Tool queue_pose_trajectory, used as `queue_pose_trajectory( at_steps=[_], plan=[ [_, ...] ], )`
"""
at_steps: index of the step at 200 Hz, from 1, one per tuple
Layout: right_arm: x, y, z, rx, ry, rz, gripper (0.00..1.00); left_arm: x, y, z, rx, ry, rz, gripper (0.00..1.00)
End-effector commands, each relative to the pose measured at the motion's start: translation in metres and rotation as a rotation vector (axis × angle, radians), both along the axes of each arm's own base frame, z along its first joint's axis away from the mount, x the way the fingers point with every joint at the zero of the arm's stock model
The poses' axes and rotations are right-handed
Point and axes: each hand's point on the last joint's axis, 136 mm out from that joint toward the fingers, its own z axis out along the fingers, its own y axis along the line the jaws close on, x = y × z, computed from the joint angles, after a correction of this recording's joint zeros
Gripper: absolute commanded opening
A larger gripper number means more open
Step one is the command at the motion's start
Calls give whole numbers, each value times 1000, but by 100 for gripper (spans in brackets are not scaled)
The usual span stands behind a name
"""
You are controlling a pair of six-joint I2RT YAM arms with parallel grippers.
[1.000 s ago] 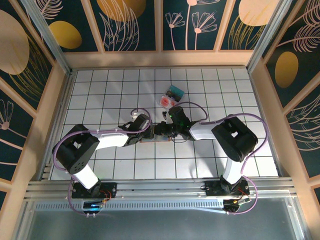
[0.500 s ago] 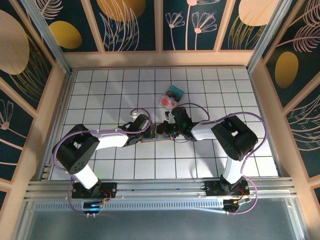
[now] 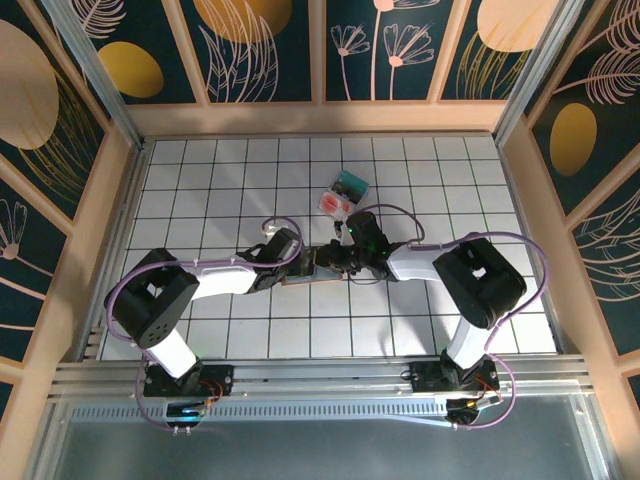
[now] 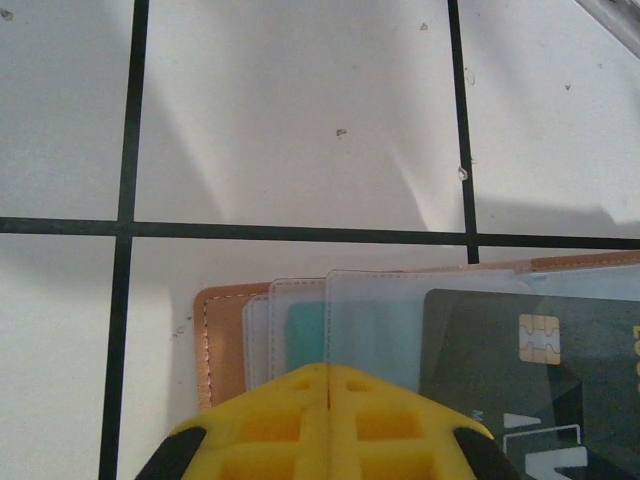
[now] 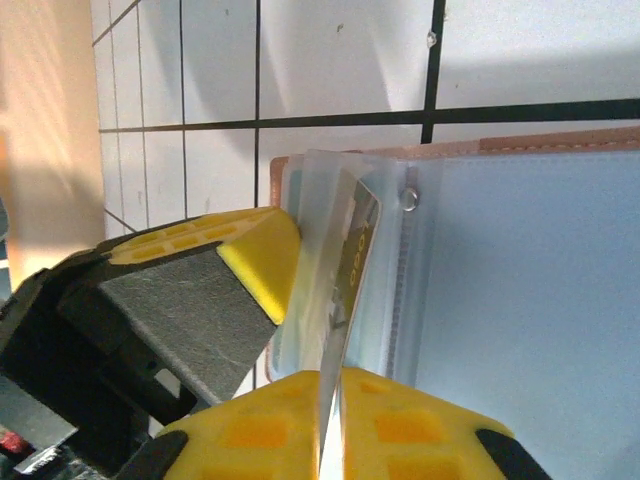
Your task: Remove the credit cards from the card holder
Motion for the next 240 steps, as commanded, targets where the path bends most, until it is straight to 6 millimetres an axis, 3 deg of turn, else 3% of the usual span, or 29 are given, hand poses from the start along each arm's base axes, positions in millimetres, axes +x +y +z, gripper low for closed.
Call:
queue_pose_trajectory(
  at_steps=[1, 68, 108, 140, 163, 204, 240],
  plan=[
    [3, 11, 21, 90, -34, 24, 18, -21, 9, -27, 74, 106, -43, 0],
    [10, 20, 8, 97, -5, 22, 22, -24, 2, -36, 45, 135, -53, 0],
    [16, 10, -3, 12, -14, -10, 0, -24, 5, -35, 46, 131, -31, 0],
    [22, -14, -1, -119, -66, -52, 0, -22, 21, -34, 112, 112, 13, 0],
    [25, -30, 8, -195, -113, -69, 0, -13, 25, -18, 138, 53, 19, 0],
    [36, -51, 41, -301, -239, -81, 0, 3, 26, 5, 189, -57, -24, 2],
    [61, -69, 78, -406, -395, -92, 0, 16, 20, 28, 240, -169, -114, 8]
  ],
)
